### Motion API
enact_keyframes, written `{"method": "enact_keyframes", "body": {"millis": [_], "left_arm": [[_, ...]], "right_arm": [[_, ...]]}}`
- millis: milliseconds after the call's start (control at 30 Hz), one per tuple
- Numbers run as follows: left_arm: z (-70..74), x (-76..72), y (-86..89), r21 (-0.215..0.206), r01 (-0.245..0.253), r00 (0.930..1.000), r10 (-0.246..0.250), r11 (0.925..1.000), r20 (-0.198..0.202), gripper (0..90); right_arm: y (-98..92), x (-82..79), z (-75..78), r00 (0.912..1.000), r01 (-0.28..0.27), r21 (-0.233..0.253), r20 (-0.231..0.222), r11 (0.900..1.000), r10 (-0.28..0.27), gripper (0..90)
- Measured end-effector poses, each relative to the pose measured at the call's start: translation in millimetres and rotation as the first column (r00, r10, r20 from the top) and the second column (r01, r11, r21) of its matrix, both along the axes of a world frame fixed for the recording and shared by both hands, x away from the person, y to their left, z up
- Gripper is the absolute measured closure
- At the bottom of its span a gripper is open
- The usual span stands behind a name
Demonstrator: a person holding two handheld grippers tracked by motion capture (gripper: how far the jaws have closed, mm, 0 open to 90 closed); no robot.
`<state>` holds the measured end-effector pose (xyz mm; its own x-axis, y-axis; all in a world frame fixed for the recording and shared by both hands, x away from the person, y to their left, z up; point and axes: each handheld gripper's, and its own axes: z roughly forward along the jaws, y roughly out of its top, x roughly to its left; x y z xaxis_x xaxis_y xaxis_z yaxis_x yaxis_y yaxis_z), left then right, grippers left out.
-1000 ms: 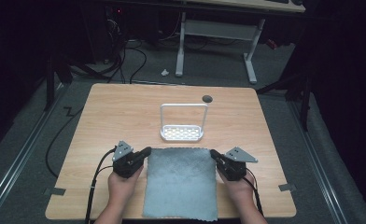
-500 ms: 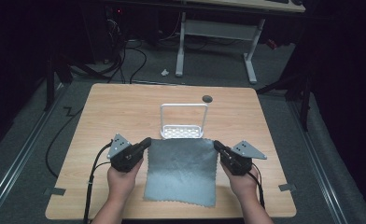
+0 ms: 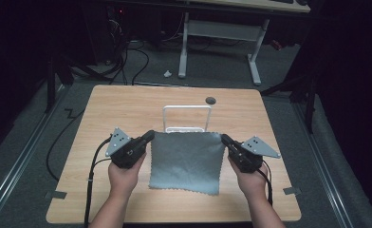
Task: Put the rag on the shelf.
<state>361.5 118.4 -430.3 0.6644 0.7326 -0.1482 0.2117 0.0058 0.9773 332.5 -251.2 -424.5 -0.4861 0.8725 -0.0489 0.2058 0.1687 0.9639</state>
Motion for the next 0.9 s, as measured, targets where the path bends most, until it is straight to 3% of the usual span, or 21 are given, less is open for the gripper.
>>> {"method": "enact_keyframes", "body": {"millis": [367, 600, 733, 900], "left_arm": [[31.0, 2.1, 2.8, -0.005, -0.007, 0.9969, 0.008, 1.0000, 0.078, 89.8], [52.3, 6.8, 4.0, 0.008, -0.012, 0.9911, 0.011, 0.9999, 0.132, 89.8], [61.6, 6.1, 4.4, -0.015, -0.013, 0.9863, 0.016, 0.9998, 0.164, 89.8], [64.3, 12.3, 4.9, -0.033, -0.015, 0.9870, 0.020, 0.9993, 0.160, 89.8]], "right_arm": [[2.4, 0.8, 25.8, 0.9982, -0.002, 0.016, 0.061, 1.000, 0.001, 89.3], [3.8, 2.8, 48.9, 0.9944, -0.003, 0.017, 0.106, 1.000, 0.001, 89.3], [5.1, 3.7, 59.0, 0.9910, 0.001, 0.022, 0.134, 1.000, -0.004, 89.4], [5.7, 10.0, 65.3, 0.9900, 0.006, 0.022, 0.141, 1.000, -0.009, 89.4]]}}
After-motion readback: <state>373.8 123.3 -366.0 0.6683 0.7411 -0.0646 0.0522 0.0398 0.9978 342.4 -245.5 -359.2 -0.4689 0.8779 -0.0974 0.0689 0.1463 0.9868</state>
